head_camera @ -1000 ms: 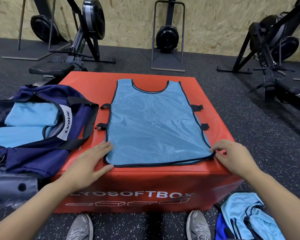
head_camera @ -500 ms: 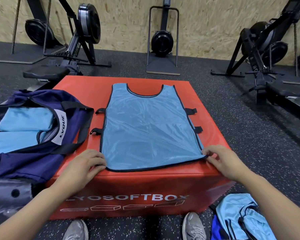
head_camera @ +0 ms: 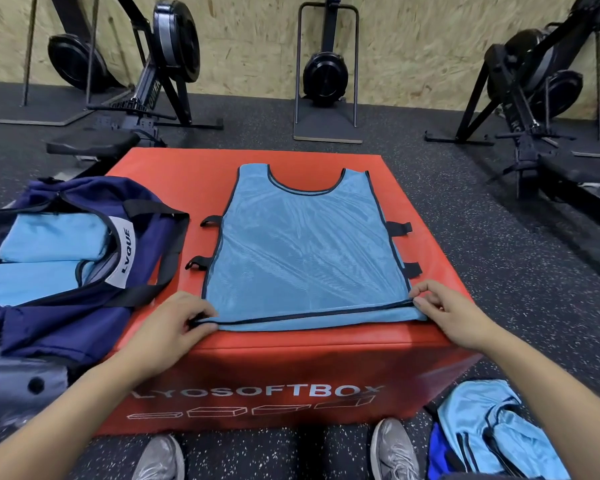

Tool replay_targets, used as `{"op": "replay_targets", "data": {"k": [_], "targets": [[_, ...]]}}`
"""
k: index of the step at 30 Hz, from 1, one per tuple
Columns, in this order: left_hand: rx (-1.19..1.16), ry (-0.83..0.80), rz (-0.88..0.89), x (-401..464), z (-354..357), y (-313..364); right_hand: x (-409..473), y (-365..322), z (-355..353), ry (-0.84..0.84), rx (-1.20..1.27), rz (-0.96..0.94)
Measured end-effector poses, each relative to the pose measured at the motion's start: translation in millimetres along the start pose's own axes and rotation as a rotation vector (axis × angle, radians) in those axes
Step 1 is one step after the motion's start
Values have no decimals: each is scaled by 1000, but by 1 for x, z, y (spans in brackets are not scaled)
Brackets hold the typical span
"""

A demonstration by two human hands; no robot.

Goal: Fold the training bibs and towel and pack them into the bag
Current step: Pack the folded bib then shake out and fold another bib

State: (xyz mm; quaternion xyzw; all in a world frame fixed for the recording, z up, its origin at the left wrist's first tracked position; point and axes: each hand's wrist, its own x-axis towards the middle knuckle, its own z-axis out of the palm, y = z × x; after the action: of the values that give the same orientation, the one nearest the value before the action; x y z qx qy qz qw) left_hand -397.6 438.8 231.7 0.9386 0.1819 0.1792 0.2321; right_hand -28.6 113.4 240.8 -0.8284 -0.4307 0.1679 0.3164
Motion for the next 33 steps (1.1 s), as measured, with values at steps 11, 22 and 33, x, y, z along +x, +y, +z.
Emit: {"op": "replay_targets", "data": {"k": [11, 22, 33], "targets": [[-232, 2, -167, 21, 5, 9, 8, 0, -1, 82, -32, 93], [-156, 86, -146, 20, 3, 13, -2, -5, -15, -3, 295, -19], [-32, 374, 66, 53, -140, 78, 2, -121, -107, 310, 183, -273]]}}
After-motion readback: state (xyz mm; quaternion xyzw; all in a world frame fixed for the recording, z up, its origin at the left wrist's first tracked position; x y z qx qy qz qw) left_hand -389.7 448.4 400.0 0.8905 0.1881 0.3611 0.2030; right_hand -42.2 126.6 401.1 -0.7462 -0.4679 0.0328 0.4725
